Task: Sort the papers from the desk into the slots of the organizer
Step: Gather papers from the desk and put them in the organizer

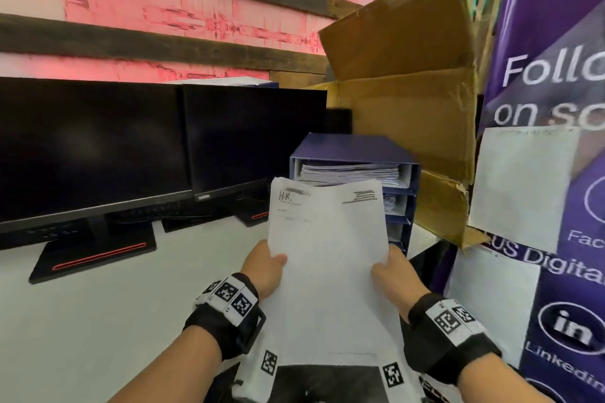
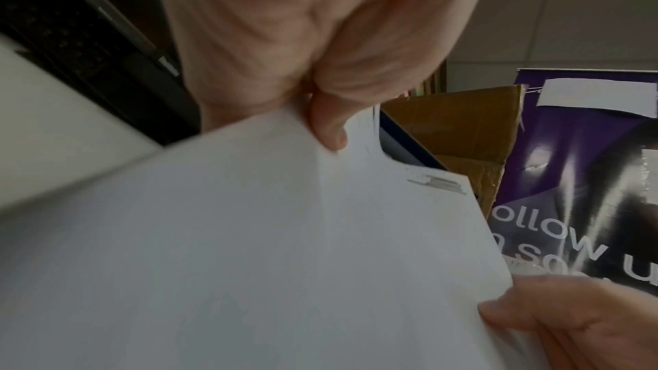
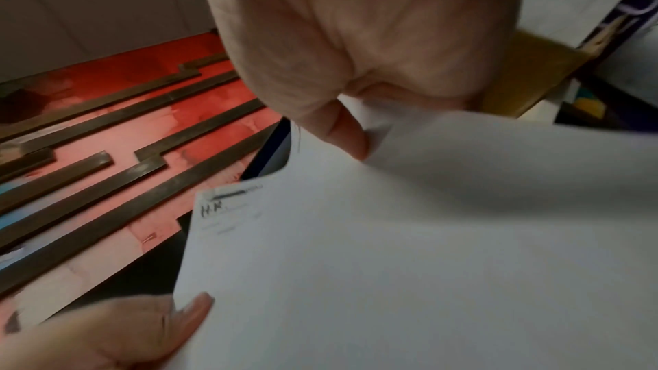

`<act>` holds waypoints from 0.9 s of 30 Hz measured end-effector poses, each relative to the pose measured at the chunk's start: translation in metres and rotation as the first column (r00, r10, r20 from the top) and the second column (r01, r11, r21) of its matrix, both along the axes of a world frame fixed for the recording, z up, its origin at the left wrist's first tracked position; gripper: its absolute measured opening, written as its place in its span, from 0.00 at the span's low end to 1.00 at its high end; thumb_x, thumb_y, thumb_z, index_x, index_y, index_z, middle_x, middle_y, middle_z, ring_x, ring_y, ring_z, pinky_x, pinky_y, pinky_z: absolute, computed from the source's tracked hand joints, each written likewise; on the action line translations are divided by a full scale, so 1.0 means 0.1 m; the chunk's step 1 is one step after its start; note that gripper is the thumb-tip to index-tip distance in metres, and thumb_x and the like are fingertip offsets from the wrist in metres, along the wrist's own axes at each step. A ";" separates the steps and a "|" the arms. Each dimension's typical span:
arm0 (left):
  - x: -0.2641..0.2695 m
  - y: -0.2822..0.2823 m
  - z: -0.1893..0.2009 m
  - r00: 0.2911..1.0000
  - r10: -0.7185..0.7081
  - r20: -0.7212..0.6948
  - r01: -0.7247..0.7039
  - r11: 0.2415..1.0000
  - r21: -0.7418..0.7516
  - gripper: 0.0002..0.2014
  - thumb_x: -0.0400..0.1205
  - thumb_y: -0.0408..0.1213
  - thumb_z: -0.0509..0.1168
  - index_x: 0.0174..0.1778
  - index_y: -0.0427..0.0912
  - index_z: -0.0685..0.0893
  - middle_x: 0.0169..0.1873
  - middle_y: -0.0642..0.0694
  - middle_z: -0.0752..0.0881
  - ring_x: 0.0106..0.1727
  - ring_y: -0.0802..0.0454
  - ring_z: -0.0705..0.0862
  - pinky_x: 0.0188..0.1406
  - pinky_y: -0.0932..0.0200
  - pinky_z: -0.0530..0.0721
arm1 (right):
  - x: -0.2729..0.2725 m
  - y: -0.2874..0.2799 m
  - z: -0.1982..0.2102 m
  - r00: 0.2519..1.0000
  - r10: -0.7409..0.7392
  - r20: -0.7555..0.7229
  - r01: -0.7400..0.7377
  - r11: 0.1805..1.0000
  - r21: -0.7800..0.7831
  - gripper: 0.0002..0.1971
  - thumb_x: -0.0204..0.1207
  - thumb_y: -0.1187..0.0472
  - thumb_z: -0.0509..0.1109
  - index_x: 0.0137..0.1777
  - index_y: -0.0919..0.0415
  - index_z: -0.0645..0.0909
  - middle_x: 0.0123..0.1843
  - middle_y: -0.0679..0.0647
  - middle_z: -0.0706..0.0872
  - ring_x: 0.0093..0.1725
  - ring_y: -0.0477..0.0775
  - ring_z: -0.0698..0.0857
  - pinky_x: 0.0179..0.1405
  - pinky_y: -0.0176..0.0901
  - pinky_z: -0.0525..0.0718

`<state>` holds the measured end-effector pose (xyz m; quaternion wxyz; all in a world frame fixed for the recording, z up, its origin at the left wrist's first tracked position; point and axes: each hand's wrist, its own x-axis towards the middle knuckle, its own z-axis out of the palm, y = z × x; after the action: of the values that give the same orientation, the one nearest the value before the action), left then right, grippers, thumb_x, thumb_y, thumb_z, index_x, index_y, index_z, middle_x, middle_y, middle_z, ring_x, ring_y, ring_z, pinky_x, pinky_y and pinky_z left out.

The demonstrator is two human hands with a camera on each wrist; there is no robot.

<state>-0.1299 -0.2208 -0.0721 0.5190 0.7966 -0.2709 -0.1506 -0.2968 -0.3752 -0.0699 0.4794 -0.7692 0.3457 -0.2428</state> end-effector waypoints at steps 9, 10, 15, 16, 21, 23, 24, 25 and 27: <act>-0.11 -0.39 -0.35 0.990 -0.136 0.025 0.114 0.905 0.409 0.17 0.84 0.36 0.60 0.66 0.32 0.78 0.63 0.38 0.83 0.62 0.42 0.81 0.57 0.60 0.77 | -0.29 -0.27 -0.32 0.963 -0.072 -0.259 0.114 0.982 0.152 0.14 0.82 0.71 0.58 0.66 0.72 0.73 0.61 0.65 0.81 0.56 0.61 0.80 0.64 0.51 0.80; -0.12 -0.42 -0.35 0.988 -0.150 0.024 0.125 0.896 0.427 0.16 0.84 0.36 0.59 0.65 0.32 0.78 0.63 0.38 0.83 0.60 0.42 0.82 0.55 0.61 0.77 | -0.31 -0.30 -0.32 0.959 -0.063 -0.276 0.108 0.983 0.152 0.16 0.81 0.72 0.58 0.67 0.74 0.73 0.59 0.64 0.81 0.53 0.61 0.79 0.62 0.52 0.81; -0.05 -0.52 -0.28 0.990 -0.137 -0.003 0.121 0.861 0.494 0.13 0.83 0.39 0.61 0.58 0.34 0.78 0.54 0.38 0.83 0.58 0.41 0.82 0.50 0.60 0.76 | -0.33 -0.44 -0.24 0.954 -0.049 -0.297 0.101 0.981 0.164 0.20 0.74 0.72 0.62 0.67 0.75 0.76 0.49 0.62 0.78 0.48 0.59 0.77 0.60 0.57 0.83; -0.02 -0.53 -0.25 0.992 -0.128 0.003 0.109 0.854 0.509 0.13 0.83 0.41 0.62 0.57 0.34 0.77 0.53 0.38 0.82 0.58 0.41 0.82 0.49 0.60 0.75 | -0.33 -0.45 -0.22 0.954 -0.046 -0.297 0.103 0.979 0.177 0.20 0.73 0.72 0.63 0.66 0.75 0.76 0.49 0.62 0.78 0.47 0.59 0.77 0.59 0.57 0.83; 0.05 -0.60 -0.20 0.991 -0.128 0.039 0.085 0.828 0.554 0.21 0.83 0.41 0.63 0.67 0.30 0.77 0.65 0.34 0.82 0.66 0.39 0.81 0.57 0.55 0.79 | -0.27 -0.58 -0.19 0.963 -0.030 -0.269 0.097 0.965 0.243 0.12 0.71 0.72 0.68 0.55 0.67 0.80 0.50 0.63 0.81 0.48 0.59 0.80 0.56 0.55 0.84; 0.09 -0.65 -0.21 0.991 -0.134 0.017 0.103 0.831 0.546 0.15 0.83 0.41 0.63 0.59 0.33 0.80 0.65 0.32 0.82 0.66 0.38 0.81 0.64 0.51 0.79 | -0.24 -0.63 -0.17 0.966 -0.034 -0.258 0.101 0.962 0.253 0.07 0.71 0.71 0.69 0.47 0.64 0.78 0.50 0.63 0.81 0.48 0.59 0.80 0.59 0.57 0.84; 0.10 -0.67 -0.20 0.990 -0.140 0.005 0.115 0.831 0.544 0.10 0.84 0.41 0.63 0.51 0.36 0.79 0.66 0.32 0.81 0.64 0.40 0.82 0.65 0.51 0.79 | -0.22 -0.66 -0.17 0.967 -0.036 -0.253 0.104 0.960 0.259 0.06 0.71 0.72 0.69 0.44 0.63 0.78 0.50 0.63 0.81 0.48 0.59 0.80 0.59 0.57 0.84; 0.12 -0.70 -0.21 0.988 -0.152 0.001 0.127 0.827 0.548 0.10 0.84 0.42 0.62 0.42 0.39 0.76 0.65 0.33 0.82 0.61 0.42 0.82 0.65 0.52 0.78 | -0.21 -0.70 -0.17 0.968 -0.038 -0.249 0.106 0.958 0.266 0.06 0.72 0.72 0.69 0.44 0.63 0.78 0.51 0.63 0.81 0.49 0.59 0.80 0.59 0.56 0.83; 0.12 -0.73 -0.17 0.988 -0.154 -0.012 0.135 0.826 0.548 0.14 0.85 0.42 0.61 0.34 0.43 0.71 0.62 0.35 0.82 0.59 0.44 0.81 0.64 0.54 0.77 | -0.18 -0.76 -0.16 0.966 -0.046 -0.253 0.116 0.956 0.268 0.06 0.72 0.72 0.69 0.46 0.63 0.77 0.52 0.63 0.81 0.50 0.59 0.80 0.59 0.55 0.83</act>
<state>-0.1176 -0.2939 -0.0887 0.2527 0.8910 -0.2846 -0.2474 -0.3149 -0.4511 -0.0861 0.5269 -0.7026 0.4643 -0.1144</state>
